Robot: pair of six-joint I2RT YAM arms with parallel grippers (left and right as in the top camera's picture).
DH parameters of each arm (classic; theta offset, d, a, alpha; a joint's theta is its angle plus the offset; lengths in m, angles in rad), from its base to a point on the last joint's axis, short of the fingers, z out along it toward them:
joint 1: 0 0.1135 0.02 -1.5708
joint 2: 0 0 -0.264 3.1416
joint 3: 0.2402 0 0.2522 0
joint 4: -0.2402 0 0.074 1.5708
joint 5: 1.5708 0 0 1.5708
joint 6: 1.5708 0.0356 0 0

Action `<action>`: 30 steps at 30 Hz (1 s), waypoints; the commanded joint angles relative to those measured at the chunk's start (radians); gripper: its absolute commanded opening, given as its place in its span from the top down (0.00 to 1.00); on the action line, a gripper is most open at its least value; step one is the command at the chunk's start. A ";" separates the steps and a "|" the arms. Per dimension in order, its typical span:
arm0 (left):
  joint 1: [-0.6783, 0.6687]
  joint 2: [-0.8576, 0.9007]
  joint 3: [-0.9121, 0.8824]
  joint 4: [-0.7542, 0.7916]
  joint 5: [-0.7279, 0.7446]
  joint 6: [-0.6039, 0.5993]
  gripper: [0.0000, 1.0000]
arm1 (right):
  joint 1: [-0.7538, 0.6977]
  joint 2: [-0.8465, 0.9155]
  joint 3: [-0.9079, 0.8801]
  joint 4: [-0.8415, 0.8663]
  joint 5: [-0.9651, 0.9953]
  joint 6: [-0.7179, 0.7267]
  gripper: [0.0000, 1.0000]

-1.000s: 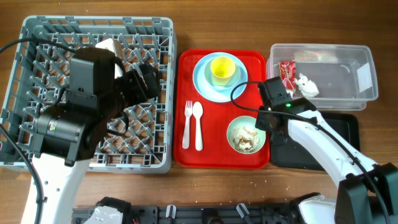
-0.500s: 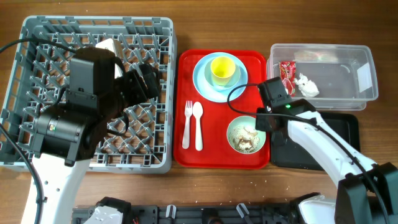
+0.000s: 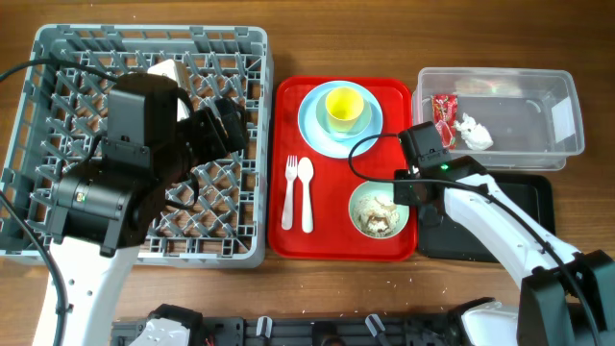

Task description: Sort waste into correct bins and load items into the dishwasher rack

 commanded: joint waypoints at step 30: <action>0.006 -0.006 0.003 0.002 -0.002 0.005 0.00 | 0.381 0.000 0.139 -0.097 -0.229 0.363 0.72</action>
